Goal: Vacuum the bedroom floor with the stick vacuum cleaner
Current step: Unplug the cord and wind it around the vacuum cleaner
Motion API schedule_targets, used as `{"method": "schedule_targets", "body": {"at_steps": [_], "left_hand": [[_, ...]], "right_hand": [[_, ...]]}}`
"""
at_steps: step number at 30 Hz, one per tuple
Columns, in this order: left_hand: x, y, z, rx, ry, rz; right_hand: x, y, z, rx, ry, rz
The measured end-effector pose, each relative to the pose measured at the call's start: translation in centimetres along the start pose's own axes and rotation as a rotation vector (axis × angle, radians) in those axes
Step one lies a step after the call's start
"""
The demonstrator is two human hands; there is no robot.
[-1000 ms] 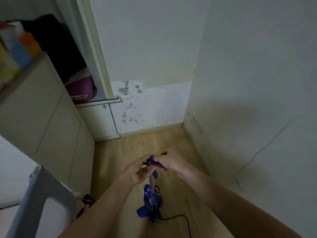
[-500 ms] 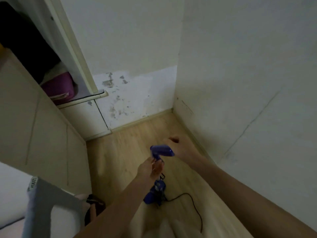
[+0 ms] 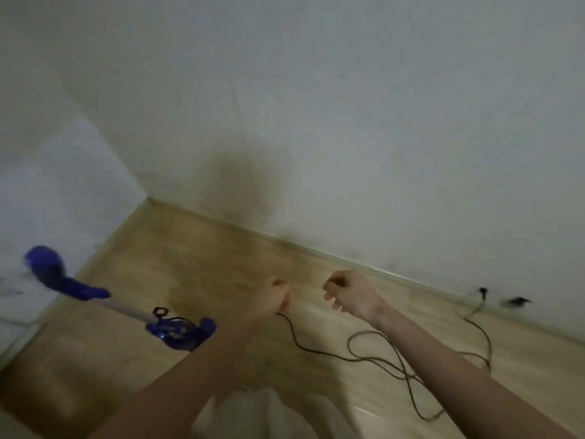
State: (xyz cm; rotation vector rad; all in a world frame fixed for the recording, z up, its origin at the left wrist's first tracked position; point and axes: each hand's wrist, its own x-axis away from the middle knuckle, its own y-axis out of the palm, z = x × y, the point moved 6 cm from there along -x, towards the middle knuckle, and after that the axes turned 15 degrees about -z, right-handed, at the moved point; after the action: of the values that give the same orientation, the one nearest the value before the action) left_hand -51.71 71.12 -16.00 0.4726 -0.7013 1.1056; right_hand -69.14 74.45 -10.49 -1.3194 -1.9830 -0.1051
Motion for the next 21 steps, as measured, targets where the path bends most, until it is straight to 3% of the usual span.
{"method": "schedule_targets", "body": {"at_steps": [6,11,15,21], "left_hand": [[-3.4,25.4,-0.7,-0.483,0.008,-0.327],[-5.9,42.1,-1.4,-0.731,0.030,-0.549],[-10.3,48.7,-2.4,-0.802,-0.004,-0.575],[-22.4,53.2,-4.0,-0.937,-0.059,-0.543]], "right_hand": [[14.7,-10.6,24.2,-0.238,0.328,0.338],[21.0,-16.4,37.3,-0.345,0.496,0.514],[20.4,-20.5,44.0,-0.384,0.566,0.545],[14.2,-27.5,52.7,-0.394,0.647,0.526]]}}
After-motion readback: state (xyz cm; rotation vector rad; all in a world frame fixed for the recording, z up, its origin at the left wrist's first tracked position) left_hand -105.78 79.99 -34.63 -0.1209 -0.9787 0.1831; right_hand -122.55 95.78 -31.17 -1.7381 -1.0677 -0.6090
